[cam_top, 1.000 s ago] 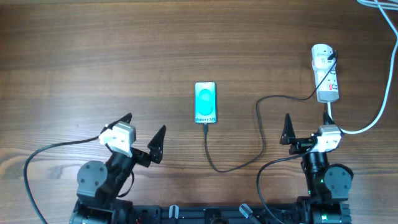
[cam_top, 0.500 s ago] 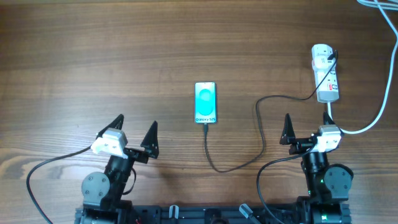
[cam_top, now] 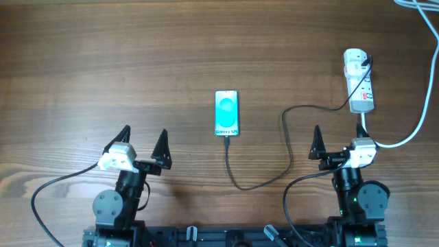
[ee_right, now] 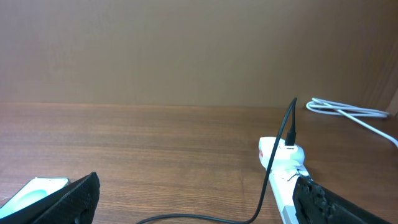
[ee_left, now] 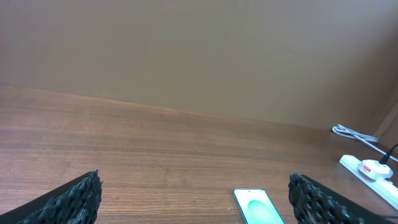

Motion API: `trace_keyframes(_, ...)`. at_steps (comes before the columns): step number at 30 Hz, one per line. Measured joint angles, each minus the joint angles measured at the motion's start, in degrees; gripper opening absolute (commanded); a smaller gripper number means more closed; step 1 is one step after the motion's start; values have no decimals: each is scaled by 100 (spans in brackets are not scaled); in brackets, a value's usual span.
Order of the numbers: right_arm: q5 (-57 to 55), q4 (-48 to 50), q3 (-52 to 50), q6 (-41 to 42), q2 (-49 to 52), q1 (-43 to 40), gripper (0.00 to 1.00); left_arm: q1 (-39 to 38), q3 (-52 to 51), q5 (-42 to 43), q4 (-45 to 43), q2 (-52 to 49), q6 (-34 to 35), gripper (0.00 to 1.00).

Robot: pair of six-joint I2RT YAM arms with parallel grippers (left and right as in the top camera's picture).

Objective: Plug charger to phone and switch on socket

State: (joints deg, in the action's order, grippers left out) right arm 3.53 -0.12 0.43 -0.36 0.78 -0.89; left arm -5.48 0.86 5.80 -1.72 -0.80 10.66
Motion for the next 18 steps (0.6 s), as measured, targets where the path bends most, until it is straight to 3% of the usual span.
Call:
trace_keyframes(8,0,0,0,0,0,0,100,214,-13,-44,562,0,-94,100)
trace_keyframes(18,2,0,0,0,0,0,100,216,-13,-201,581,2,-612,100)
